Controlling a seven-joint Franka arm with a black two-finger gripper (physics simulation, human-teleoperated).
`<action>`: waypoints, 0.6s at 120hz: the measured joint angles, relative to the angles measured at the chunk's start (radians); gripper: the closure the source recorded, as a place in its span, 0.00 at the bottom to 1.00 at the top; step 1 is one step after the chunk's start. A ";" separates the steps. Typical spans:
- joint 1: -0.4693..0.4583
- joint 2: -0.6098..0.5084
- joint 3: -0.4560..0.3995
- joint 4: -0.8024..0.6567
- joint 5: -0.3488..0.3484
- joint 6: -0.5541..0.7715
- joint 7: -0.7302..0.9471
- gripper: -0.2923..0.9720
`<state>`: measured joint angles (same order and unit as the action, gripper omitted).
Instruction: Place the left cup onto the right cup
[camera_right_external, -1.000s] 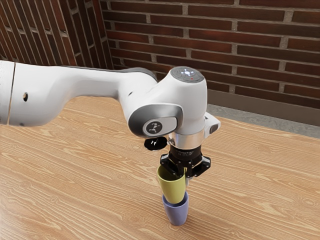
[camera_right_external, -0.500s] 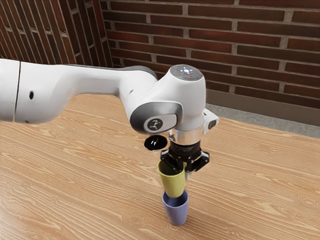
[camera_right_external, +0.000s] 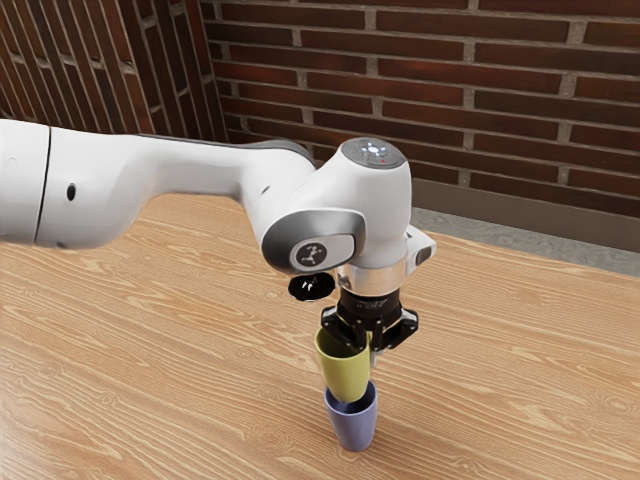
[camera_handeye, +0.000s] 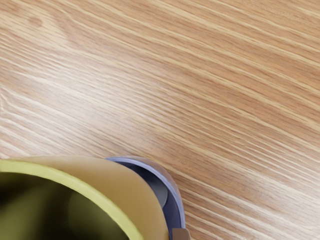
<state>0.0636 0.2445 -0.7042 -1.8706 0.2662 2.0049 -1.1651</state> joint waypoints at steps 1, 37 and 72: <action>0.000 0.000 0.000 0.000 0.000 0.000 -0.001 0.85; 0.000 -0.004 0.000 -0.029 -0.002 0.010 -0.018 0.85; 0.000 0.014 0.000 -0.029 0.001 0.036 -0.029 0.85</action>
<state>0.0634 0.2580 -0.7042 -1.8992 0.2673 2.0411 -1.1942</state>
